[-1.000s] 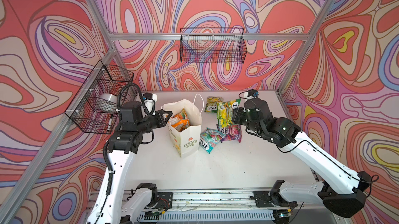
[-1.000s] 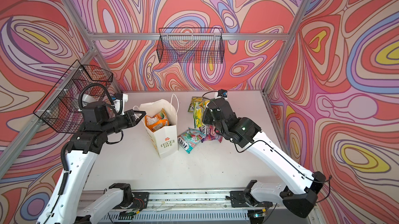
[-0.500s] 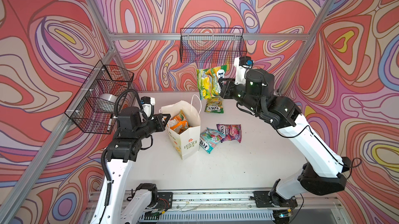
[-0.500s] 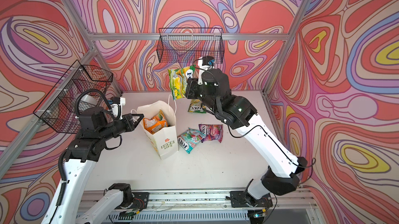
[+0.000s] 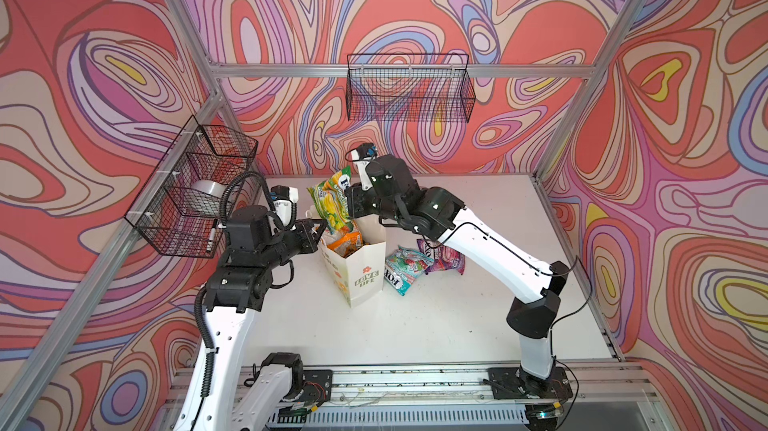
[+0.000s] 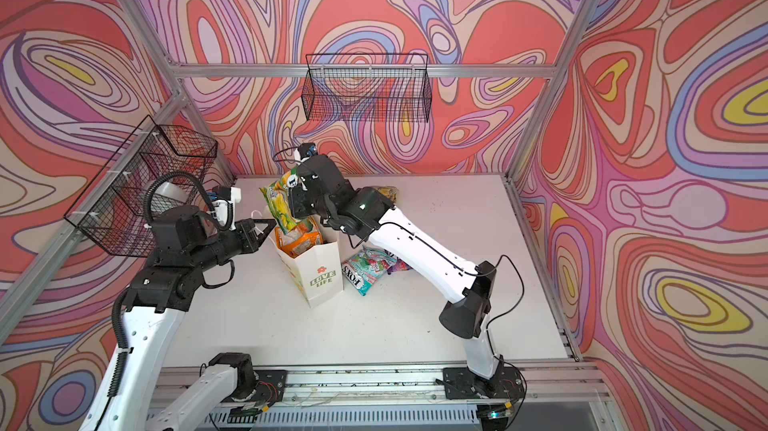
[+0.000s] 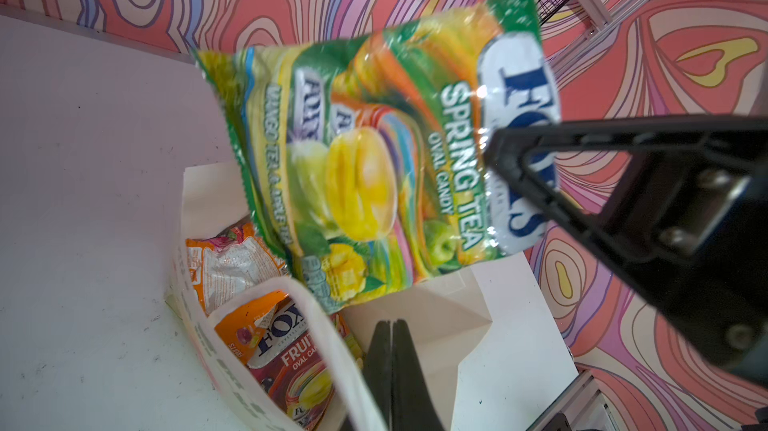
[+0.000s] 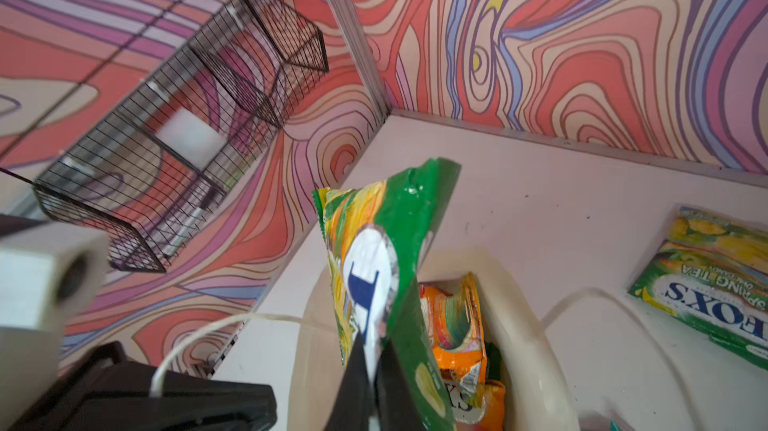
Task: Place the snacks into the paper bag
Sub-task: 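Carry the Spring Tea packet over the bag and lower it inside, then open the right gripper to release the packet into the bag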
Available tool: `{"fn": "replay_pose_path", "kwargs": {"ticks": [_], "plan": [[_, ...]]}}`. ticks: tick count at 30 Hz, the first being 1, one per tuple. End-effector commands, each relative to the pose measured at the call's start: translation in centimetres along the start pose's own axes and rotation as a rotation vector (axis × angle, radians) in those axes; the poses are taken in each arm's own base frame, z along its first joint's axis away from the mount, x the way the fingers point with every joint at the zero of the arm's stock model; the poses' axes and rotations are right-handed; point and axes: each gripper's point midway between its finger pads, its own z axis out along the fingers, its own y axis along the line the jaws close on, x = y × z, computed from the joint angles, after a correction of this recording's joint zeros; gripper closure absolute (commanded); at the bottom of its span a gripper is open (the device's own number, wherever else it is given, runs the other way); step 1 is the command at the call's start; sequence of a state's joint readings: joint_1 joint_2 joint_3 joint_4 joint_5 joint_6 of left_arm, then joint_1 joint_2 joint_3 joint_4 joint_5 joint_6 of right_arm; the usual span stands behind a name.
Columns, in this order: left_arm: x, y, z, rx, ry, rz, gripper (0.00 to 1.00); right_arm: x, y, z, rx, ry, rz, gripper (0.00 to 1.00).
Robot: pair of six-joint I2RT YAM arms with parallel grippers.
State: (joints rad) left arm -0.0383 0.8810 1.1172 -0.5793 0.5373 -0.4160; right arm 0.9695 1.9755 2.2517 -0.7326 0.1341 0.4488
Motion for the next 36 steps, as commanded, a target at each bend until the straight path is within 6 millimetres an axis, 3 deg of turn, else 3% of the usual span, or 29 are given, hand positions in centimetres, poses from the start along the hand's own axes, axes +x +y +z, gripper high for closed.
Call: {"fn": "replay_pose_path", "kwargs": {"ticks": [1,10,14,20,26,30,36], "plan": [[-1.8,-0.9,-0.9,0.019,-0.084,0.065,1.0,-0.3,0.2,-0.7,0.011,-0.022,-0.014,1.0],[-1.7,-0.8,-0.8,0.016,-0.081,0.065,1.0,6.0,-1.3,1.8,0.069,0.163,-0.029,1.0],[-1.7,-0.7,-0.8,0.012,-0.082,0.065,1.0,7.5,-3.0,1.9,0.148,0.206,-0.056,1.0],[-1.8,-0.8,-0.8,0.014,-0.083,0.066,1.0,10.0,-2.1,4.4,0.094,0.29,-0.041,1.0],[-1.7,-0.6,-0.7,0.009,-0.081,0.067,1.0,12.0,-2.7,6.6,0.119,0.347,-0.045,1.0],[-1.7,-0.5,-0.7,0.003,-0.082,0.069,1.0,12.2,-3.1,7.1,0.148,0.356,-0.061,0.61],[-1.7,0.0,-0.5,-0.019,-0.079,0.065,1.0,9.5,-1.9,5.3,0.114,0.265,-0.092,0.28]]}}
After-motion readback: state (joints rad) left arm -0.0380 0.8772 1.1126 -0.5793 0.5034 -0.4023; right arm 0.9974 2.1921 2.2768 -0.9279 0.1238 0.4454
